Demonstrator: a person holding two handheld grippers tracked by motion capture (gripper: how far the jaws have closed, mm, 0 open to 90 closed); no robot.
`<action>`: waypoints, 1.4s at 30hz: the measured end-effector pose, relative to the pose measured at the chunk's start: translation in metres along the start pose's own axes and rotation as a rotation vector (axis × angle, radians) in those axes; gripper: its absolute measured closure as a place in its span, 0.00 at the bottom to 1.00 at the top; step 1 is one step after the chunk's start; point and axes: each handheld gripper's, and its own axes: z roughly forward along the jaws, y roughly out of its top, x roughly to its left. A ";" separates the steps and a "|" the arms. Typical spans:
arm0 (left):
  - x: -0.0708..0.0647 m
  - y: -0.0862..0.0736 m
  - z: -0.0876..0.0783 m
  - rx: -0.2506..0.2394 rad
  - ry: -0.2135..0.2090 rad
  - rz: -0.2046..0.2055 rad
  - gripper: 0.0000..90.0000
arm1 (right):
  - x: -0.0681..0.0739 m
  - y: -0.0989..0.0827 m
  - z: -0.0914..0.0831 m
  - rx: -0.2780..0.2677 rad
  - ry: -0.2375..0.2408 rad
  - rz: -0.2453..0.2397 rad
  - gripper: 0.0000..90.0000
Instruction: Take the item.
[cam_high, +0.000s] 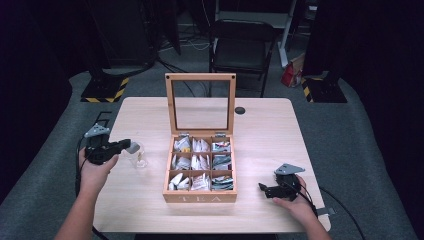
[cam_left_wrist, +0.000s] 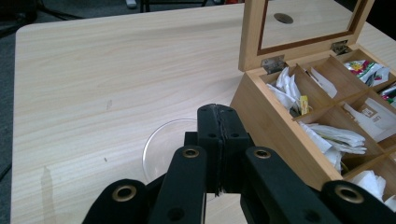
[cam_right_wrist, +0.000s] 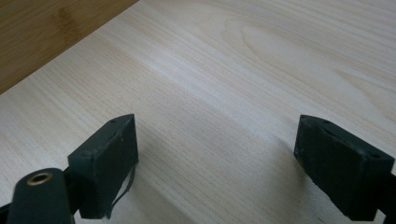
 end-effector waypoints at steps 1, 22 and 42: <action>0.000 -0.001 0.001 0.002 0.000 -0.001 0.99 | 0.000 0.000 0.000 0.000 0.000 -0.001 0.14; 0.009 -0.009 0.018 0.041 0.017 -0.023 0.99 | 0.000 0.000 0.000 0.000 0.000 0.000 0.14; 0.012 -0.017 0.019 0.051 0.009 -0.043 0.92 | 0.000 0.000 0.000 0.000 0.000 -0.001 0.14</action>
